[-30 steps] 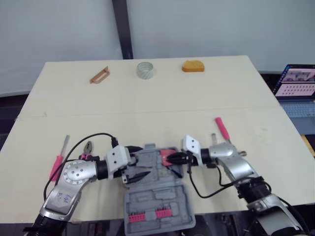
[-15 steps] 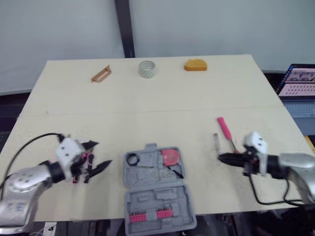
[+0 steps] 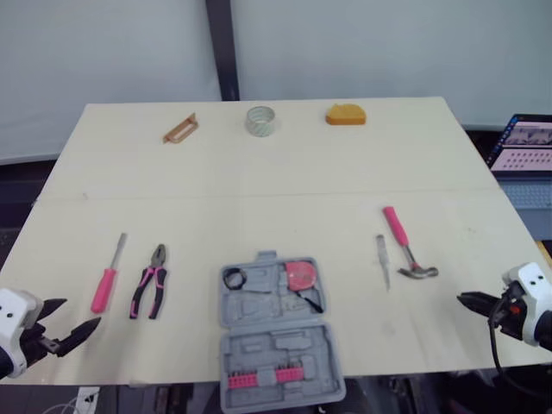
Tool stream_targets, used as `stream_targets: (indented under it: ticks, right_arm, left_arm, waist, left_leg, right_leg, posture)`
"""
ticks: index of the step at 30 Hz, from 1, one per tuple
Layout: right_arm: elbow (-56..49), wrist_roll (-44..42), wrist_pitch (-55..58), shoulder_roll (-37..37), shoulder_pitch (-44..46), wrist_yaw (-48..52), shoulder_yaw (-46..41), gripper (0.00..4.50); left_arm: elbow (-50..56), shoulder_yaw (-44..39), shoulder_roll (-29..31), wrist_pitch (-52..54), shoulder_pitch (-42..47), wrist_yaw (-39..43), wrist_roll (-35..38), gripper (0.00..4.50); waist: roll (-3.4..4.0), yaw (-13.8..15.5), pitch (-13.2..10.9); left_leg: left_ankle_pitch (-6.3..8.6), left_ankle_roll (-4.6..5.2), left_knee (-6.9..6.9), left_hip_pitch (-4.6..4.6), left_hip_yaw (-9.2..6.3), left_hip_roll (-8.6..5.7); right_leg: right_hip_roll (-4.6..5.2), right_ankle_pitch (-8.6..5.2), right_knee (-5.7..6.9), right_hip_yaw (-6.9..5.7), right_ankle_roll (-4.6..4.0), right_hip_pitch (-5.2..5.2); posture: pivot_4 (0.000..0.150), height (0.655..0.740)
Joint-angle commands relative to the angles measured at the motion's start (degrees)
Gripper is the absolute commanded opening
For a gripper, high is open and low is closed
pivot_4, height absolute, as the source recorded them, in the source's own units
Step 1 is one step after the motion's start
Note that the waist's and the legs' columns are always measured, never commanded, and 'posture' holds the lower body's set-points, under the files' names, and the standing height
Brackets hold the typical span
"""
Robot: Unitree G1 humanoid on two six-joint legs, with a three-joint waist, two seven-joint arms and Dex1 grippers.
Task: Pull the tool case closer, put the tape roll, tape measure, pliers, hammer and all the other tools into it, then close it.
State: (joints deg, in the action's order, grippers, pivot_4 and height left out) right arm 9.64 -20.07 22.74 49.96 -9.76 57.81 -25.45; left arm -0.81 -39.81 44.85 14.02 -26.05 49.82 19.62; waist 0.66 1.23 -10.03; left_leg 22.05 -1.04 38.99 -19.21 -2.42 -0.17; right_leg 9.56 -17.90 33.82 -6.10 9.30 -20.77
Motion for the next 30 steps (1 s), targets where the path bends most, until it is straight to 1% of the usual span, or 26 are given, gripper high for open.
stream_targets:
  ticks: [1, 2, 3, 4, 5, 11, 20, 27, 30]
  right_arm:
    - [2.21, 0.38, -1.82, 1.10, 0.38, 0.32, -0.72, 2.70]
    - [3.09, 0.46, -2.39, 1.12, 0.59, 0.51, -0.58, 3.12]
    - [4.09, 0.66, -3.13, 1.13, 0.99, 0.58, -0.36, 3.75]
    - [4.79, 0.70, -3.63, 1.12, 1.33, 0.76, -0.22, 4.20]
    - [5.31, 0.70, -4.05, 1.11, 1.61, 0.99, -0.09, 4.43]
    - [8.41, 0.71, -6.20, 1.89, 3.81, 3.88, 0.97, 4.43]
    - [11.84, 1.02, -8.54, 2.75, 6.72, 5.13, 2.79, 4.43]
    - [10.82, -0.04, -7.98, 2.25, 7.68, 6.60, 3.14, 4.43]
    - [5.82, -2.33, -5.54, 2.21, 7.41, 7.51, 2.83, 4.43]
  left_arm:
    - [0.45, -2.22, 0.46, -0.94, -1.26, 0.20, 0.09, 4.50]
    - [0.61, -2.27, 0.36, -0.78, -1.41, 0.16, 0.25, 4.50]
    - [0.73, -2.19, 0.28, -0.69, -1.48, 0.09, 0.34, 4.50]
    - [0.92, -2.14, 0.18, -0.48, -1.55, 0.03, 0.48, 4.50]
    - [1.05, -2.13, 0.13, -0.26, -1.62, 0.02, 0.66, 4.50]
    - [1.45, -2.65, 0.25, 1.09, -3.32, 0.56, 1.07, 4.50]
    - [0.34, -4.48, 0.10, 1.82, -5.82, 0.85, 0.76, 4.50]
    - [0.41, -5.08, -0.17, 1.48, -7.13, 0.53, 0.73, 4.50]
    - [1.79, -5.03, -0.48, 1.63, -6.85, 0.32, 1.11, 4.50]
  waist:
    - [0.05, -0.06, -0.03]
    - [0.05, -0.07, -0.04]
    - [0.06, -0.07, -0.04]
    - [0.05, -0.08, -0.05]
    - [0.07, -0.08, -0.05]
    - [0.14, -0.25, -0.10]
    - [0.11, -0.62, -0.18]
    - [0.11, -0.90, -0.20]
    - [0.22, -1.12, -0.26]
  left_leg:
    - [0.00, 0.00, 0.00, 0.00, 0.00, 0.00]
    - [0.00, 0.00, 0.00, 0.00, 0.01, 0.00]
    - [0.00, 0.00, 0.00, 0.00, 0.02, 0.00]
    - [0.00, 0.00, 0.00, 0.00, 0.02, 0.00]
    - [0.00, 0.00, 0.00, 0.00, 0.02, 0.00]
    - [0.01, -0.01, -0.01, 0.00, 0.03, 0.01]
    - [0.02, 0.01, 0.01, 0.00, 0.06, 0.02]
    - [0.03, 0.00, 0.00, 0.00, 0.05, 0.03]
    - [0.03, 0.00, 0.00, -0.01, 0.05, 0.03]
  right_leg:
    - [0.00, 0.00, 0.00, 0.00, 0.00, 0.00]
    - [0.00, 0.00, 0.00, 0.00, 0.00, 0.00]
    - [0.00, 0.00, 0.00, 0.00, 0.00, 0.00]
    - [0.00, 0.00, 0.00, 0.00, 0.00, 0.00]
    - [0.00, 0.00, 0.00, 0.00, 0.00, 0.00]
    - [0.00, 0.00, 0.00, 0.01, 0.00, -0.01]
    - [0.00, 0.00, 0.00, 0.01, 0.00, 0.00]
    - [0.00, 0.00, -0.01, 0.00, 0.00, 0.00]
    - [0.00, 0.00, 0.00, 0.00, 0.00, -0.01]
  posture:
    - [0.150, 0.7400]
    - [0.150, 0.7400]
    - [0.150, 0.7400]
    - [0.150, 0.7400]
    - [0.150, 0.7400]
    - [0.150, 0.7400]
    - [0.150, 0.7400]
    - [0.150, 0.7400]
    - [0.150, 0.7400]
